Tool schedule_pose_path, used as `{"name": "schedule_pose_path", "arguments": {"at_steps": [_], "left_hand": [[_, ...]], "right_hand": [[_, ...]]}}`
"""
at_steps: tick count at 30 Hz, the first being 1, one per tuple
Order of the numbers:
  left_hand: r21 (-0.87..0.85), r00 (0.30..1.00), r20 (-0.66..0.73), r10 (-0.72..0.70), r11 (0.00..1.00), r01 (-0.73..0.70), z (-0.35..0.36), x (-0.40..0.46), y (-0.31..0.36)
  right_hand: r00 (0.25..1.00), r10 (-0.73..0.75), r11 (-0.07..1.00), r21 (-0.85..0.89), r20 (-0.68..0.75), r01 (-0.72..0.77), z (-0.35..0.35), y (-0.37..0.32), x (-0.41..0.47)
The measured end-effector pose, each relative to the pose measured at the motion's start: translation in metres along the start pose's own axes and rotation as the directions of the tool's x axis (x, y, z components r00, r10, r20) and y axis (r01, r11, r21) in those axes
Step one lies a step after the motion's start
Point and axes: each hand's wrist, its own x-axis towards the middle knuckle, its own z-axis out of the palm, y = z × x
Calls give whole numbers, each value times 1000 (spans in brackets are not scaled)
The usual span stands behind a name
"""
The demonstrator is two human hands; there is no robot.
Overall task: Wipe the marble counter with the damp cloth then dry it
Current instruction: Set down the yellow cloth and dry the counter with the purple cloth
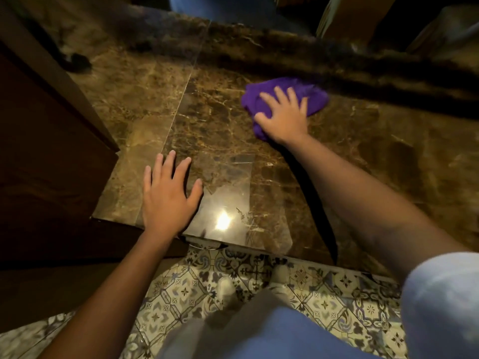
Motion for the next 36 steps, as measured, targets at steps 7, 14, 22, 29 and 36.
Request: {"name": "schedule_pose_path", "arguments": {"at_steps": [7,14,22,29,36], "left_hand": [[-54,1000,22,18,998,-17,1,0,-5],[0,999,36,30,1000,-30,6,2,-8],[-42,1000,-11,-1,999,0,0,-1,-10],[-115,999,-6,-34,993,33,-1,-1,-6],[-118,999,14,-51,992,53,1,-1,-5]], "right_hand": [[931,-366,931,9,-1,366,36,-38,-193],[972,-236,972,-21,0,236,26,51,-250],[953,278,960,18,-118,-278,2,66,-88],[986,165,986,10,-33,-164,16,-21,-86],[984,-125,991,38,-126,130,51,-57,-236]]}}
